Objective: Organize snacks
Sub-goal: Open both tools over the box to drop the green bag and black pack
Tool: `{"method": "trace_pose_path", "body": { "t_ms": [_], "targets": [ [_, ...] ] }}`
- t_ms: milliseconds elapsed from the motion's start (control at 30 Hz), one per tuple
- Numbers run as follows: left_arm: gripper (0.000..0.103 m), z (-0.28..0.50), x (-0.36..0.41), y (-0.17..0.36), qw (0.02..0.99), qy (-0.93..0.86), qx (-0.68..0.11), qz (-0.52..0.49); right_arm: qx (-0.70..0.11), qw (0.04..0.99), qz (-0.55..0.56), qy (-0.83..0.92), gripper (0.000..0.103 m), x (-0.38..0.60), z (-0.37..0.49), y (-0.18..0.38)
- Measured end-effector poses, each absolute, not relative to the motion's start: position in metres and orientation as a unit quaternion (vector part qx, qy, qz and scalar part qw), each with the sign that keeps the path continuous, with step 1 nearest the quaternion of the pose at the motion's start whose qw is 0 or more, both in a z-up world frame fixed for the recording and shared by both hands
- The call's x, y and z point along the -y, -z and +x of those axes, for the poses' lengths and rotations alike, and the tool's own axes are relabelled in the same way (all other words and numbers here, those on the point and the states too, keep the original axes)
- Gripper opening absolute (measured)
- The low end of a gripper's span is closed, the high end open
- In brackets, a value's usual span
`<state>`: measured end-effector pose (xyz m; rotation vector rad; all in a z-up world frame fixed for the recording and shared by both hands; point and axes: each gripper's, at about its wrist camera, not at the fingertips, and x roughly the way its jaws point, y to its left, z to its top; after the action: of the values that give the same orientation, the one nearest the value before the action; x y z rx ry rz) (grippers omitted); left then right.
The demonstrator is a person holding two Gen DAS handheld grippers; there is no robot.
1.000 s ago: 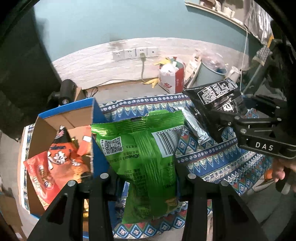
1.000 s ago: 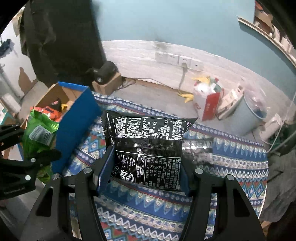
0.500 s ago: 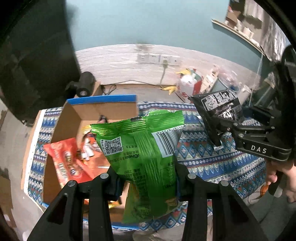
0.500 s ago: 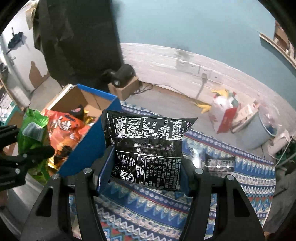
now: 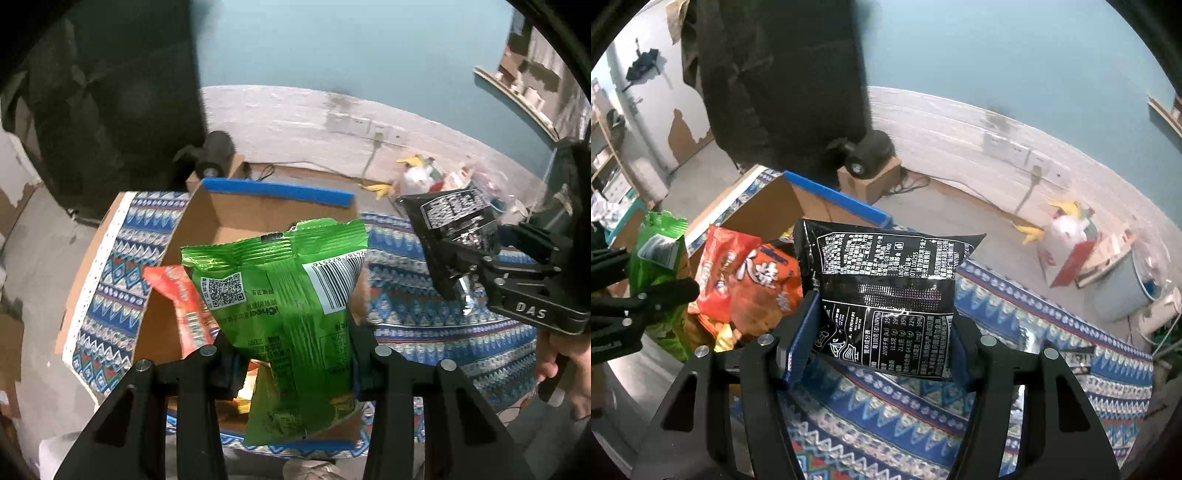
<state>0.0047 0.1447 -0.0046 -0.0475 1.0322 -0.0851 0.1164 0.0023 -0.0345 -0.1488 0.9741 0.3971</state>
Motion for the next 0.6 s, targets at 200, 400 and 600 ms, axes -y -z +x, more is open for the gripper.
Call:
{"method": "trace_pose_path", "body": {
  "t_ms": [200, 400, 600],
  "targets": [
    [0.043, 0.012, -0.170, 0.031, 0.854, 0.015, -0.519, -0.036, -0.474, 0.853, -0.070, -0.205, 0.061, -0.025, 0.129, 0.046],
    [0.046, 0.019, -0.180, 0.048, 0.841, -0.002, -0.539, -0.043, -0.482, 0.845, -0.068, -0.224, 0.061, -0.050, 0.141, 0.054],
    [0.070, 0.022, -0.192, 0.049, 0.841, -0.023, -0.538, -0.053, -0.487, 0.836, -0.062, -0.244, 0.061, -0.076, 0.151, 0.056]
  ]
}}
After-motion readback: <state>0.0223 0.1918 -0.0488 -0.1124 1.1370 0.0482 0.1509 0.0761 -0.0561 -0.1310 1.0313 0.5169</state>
